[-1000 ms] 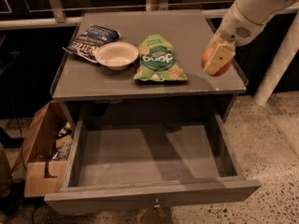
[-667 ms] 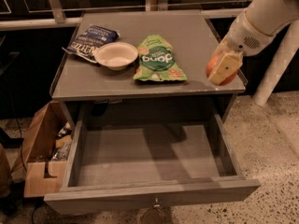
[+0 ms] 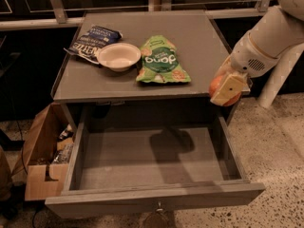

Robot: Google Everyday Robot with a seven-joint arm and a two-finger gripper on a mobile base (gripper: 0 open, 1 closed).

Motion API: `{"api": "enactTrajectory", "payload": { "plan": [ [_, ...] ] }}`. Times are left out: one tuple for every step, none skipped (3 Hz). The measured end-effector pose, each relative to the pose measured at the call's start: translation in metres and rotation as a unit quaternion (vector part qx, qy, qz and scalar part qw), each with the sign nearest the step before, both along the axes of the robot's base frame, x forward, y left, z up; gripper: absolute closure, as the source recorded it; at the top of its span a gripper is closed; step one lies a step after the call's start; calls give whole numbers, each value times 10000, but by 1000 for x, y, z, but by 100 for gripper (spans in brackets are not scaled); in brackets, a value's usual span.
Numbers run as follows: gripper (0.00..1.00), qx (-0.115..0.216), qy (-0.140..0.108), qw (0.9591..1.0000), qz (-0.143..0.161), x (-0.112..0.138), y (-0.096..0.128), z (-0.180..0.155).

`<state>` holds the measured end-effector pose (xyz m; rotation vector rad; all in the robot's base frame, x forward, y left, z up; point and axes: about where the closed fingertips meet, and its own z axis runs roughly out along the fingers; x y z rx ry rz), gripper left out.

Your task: Place apple into top drawer

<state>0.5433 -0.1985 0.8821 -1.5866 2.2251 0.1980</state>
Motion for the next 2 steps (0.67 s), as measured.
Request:
{"api": "enactTrajectory", "payload": {
  "plan": [
    [100, 126, 289, 9995, -90, -13, 7, -29],
    [100, 268, 618, 9975, -230, -28, 16, -67]
  ]
}}
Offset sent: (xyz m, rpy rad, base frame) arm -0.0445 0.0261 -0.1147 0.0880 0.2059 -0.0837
